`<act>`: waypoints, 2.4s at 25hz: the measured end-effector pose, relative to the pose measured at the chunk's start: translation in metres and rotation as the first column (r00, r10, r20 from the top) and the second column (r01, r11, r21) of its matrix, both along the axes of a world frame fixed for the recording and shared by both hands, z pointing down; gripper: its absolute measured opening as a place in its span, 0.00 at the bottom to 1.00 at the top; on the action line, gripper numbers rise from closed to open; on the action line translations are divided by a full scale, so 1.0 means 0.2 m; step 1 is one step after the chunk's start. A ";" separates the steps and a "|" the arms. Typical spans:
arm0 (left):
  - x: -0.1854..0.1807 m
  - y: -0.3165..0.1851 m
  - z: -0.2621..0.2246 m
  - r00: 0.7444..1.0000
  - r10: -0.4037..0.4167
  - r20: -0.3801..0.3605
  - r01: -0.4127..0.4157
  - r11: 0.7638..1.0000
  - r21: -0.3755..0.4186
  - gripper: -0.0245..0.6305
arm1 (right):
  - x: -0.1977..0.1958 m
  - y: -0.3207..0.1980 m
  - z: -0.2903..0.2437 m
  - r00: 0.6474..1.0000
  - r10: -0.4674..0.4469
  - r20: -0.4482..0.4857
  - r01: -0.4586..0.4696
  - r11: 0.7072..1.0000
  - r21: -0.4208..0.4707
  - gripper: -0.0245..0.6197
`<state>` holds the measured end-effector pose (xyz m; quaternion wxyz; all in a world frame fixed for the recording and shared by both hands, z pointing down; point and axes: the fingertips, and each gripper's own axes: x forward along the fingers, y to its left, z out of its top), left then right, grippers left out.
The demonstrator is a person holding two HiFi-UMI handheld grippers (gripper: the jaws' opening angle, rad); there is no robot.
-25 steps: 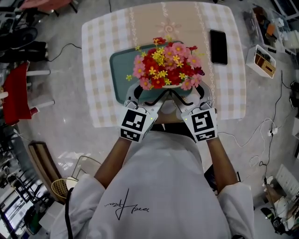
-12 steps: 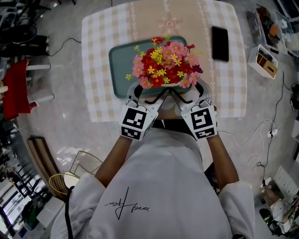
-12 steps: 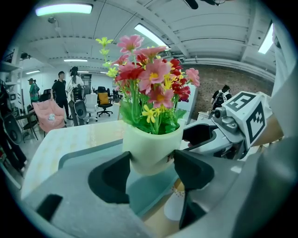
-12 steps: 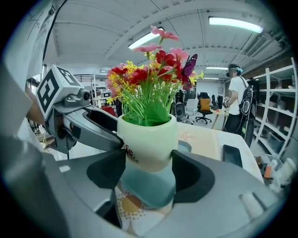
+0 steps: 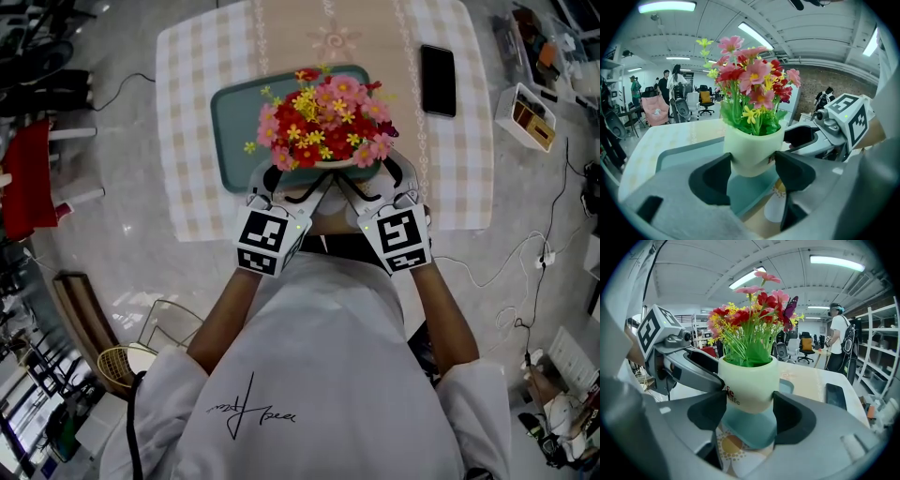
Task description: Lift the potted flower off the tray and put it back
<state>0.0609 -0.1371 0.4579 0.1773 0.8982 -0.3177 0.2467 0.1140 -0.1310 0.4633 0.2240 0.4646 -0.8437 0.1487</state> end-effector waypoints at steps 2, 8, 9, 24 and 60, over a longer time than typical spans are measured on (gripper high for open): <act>0.00 0.00 0.01 1.000 -0.001 0.004 0.001 1.000 0.003 0.49 | 0.00 0.00 0.01 1.000 -0.001 0.002 0.001 1.000 -0.001 0.53; 0.00 -0.01 0.05 1.000 -0.015 0.003 0.015 1.000 -0.011 0.49 | 0.00 -0.01 0.05 1.000 -0.019 -0.009 0.019 1.000 -0.006 0.53; -0.01 -0.01 0.06 1.000 -0.018 0.003 0.018 1.000 -0.014 0.49 | -0.01 -0.02 0.05 1.000 -0.023 -0.010 0.023 1.000 -0.007 0.53; -0.04 -0.02 0.16 1.000 -0.014 0.024 0.015 0.999 -0.042 0.48 | -0.03 -0.03 0.15 0.999 -0.042 -0.017 0.041 0.999 -0.023 0.52; -0.05 -0.05 0.33 0.996 0.002 0.094 0.004 0.998 -0.069 0.47 | -0.04 -0.07 0.34 0.996 -0.045 -0.075 0.042 0.998 -0.048 0.53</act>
